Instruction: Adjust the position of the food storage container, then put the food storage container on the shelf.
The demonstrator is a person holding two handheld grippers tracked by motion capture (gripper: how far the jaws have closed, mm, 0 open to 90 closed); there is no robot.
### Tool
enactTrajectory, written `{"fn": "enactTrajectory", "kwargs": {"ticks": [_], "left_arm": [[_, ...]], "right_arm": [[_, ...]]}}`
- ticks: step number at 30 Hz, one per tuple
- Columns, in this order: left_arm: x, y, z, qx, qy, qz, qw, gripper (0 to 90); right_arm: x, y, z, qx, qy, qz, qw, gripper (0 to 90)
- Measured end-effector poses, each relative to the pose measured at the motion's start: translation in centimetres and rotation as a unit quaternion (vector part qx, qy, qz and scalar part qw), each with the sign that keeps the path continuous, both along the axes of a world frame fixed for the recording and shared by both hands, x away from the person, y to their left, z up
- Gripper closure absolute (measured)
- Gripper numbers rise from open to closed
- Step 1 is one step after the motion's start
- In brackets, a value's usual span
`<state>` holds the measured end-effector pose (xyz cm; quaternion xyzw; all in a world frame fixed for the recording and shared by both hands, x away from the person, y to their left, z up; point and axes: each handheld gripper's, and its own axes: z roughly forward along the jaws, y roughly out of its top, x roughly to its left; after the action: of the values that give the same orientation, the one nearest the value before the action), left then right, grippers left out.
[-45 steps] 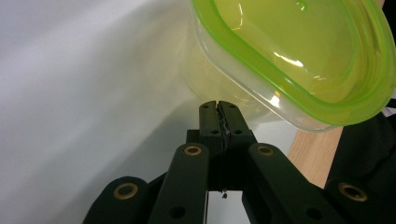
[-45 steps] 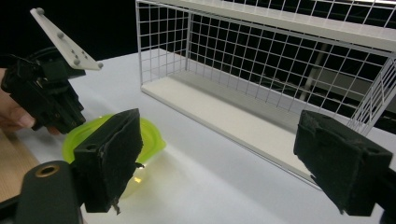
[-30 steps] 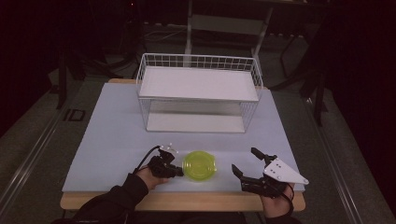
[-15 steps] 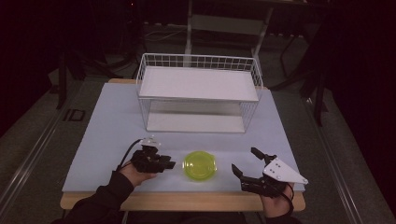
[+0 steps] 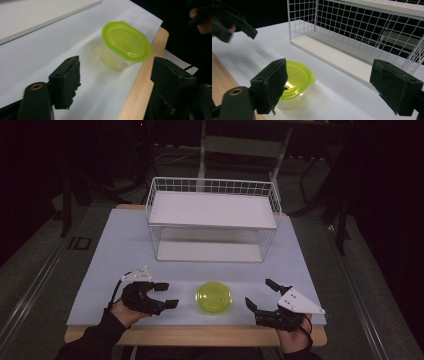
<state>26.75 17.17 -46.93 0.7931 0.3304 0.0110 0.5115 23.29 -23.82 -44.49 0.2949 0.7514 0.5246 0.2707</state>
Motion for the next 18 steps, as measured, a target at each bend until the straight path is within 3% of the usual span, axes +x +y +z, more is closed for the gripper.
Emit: {"fn": "enactTrajectory", "kwargs": {"ticks": [2,5,7,8,9,10,13,14,18], "left_arm": [[-0.3,0.0,0.2,-0.008,-0.024,0.013,0.9996,15.7],[-0.8,0.0,0.6,-0.015,-0.068,0.001,0.9976,14.9],[-1.0,0.0,0.8,-0.023,-0.074,-0.003,0.9970,14.9],[-1.3,-0.2,1.2,-0.035,-0.088,-0.005,0.9955,15.0],[-1.3,-0.2,1.2,-0.035,-0.088,-0.005,0.9955,14.9],[-1.6,-0.4,1.5,-0.020,-0.101,0.003,0.9946,14.9],[-1.9,-0.6,2.0,-0.014,-0.084,0.010,0.9963,7.4],[-1.9,-0.8,2.3,-0.003,-0.074,0.006,0.9973,5.4],[-1.9,-1.5,3.1,-0.003,-0.065,-0.021,0.9977,4.8]], "right_arm": [[0.0,0.1,0.1,0.001,0.002,0.001,1.0000,14.2],[0.0,0.1,0.2,-0.003,0.004,0.001,1.0000,14.2],[0.0,0.2,0.2,0.000,0.007,0.004,1.0000,14.2],[-0.1,0.4,0.6,0.003,0.013,0.010,0.9999,14.3],[-0.2,0.5,0.7,0.000,0.009,0.011,0.9999,14.3],[-0.2,0.6,0.8,-0.003,0.008,0.012,0.9999,14.3],[-0.2,1.0,1.0,-0.009,0.014,0.020,0.9997,14.1],[-0.1,1.1,1.1,-0.013,0.017,0.022,0.9995,13.7],[0.1,1.6,1.4,-0.023,0.020,0.026,0.9992,12.6]]}}
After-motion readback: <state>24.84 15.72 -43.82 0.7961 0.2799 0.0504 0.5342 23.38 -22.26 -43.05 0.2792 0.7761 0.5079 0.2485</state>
